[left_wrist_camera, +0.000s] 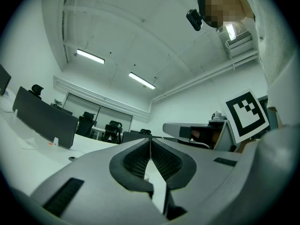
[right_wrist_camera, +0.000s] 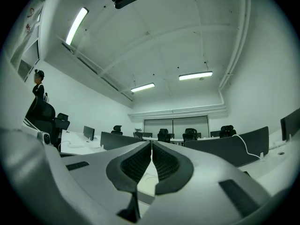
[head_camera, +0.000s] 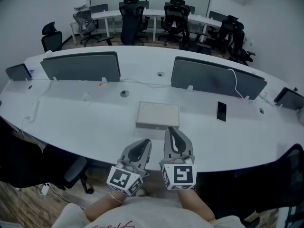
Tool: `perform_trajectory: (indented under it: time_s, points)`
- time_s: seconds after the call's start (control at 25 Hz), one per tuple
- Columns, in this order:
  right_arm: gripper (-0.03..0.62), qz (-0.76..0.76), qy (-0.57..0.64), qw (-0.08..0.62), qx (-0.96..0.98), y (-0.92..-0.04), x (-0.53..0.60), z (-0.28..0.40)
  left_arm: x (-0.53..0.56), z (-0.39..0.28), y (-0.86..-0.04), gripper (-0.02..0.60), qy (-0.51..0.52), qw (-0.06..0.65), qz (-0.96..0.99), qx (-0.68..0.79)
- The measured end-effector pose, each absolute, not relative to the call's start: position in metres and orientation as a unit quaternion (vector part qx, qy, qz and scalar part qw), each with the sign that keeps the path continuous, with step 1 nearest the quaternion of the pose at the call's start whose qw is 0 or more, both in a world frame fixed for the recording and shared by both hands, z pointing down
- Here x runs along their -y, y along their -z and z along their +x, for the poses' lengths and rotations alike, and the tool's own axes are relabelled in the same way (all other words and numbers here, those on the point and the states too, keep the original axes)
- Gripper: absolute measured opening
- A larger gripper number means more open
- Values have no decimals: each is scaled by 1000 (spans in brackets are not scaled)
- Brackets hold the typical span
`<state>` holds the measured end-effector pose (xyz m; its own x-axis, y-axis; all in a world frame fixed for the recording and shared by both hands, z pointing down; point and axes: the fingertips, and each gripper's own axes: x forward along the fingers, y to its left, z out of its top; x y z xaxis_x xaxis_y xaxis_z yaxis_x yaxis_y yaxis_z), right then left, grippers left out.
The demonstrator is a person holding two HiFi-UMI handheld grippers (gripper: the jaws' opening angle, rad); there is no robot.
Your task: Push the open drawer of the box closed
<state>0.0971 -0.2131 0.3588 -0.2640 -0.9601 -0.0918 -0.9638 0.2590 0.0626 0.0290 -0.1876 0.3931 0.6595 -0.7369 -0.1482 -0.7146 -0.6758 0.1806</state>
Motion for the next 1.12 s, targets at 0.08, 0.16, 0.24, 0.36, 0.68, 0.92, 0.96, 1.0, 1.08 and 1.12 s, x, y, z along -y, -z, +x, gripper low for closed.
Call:
perform_trajectory:
  time_s: [0.08,0.16,0.24,0.36,0.68,0.92,0.96,1.0,1.08,1.12]
  points:
    - [21,-606,-52,21,-794,-358,212,97,186,29,-394,20,105,52,909,399]
    - [20,-606,-50,23,-794,-357,210,98,185,29,-395,20,105,49,910,399]
    - [18,-605,-51,26,-794,-355,208,99,183,28,-393,20,104,50,909,401]
    - [18,-607,-50,28,-793,-355,206,101,182,29,-394,20,103,53,908,402]
    - [18,-606,-32,24,-794,-364,205,103,182,30,-391,19,105,50,910,399]
    - [17,-603,-31,26,-797,-364,204,99,183,27,-389,20,107,47,909,400]
    - [17,-602,-30,25,-797,-365,204,98,183,27,-389,20,108,47,909,400]
    - [18,-601,-28,25,-798,-365,204,98,183,27,-389,19,109,46,909,399]
    - [18,-600,-27,24,-800,-367,203,97,182,27,-388,19,109,45,909,399]
    - [17,-599,-27,23,-800,-368,203,96,182,27,-387,20,109,44,909,400]
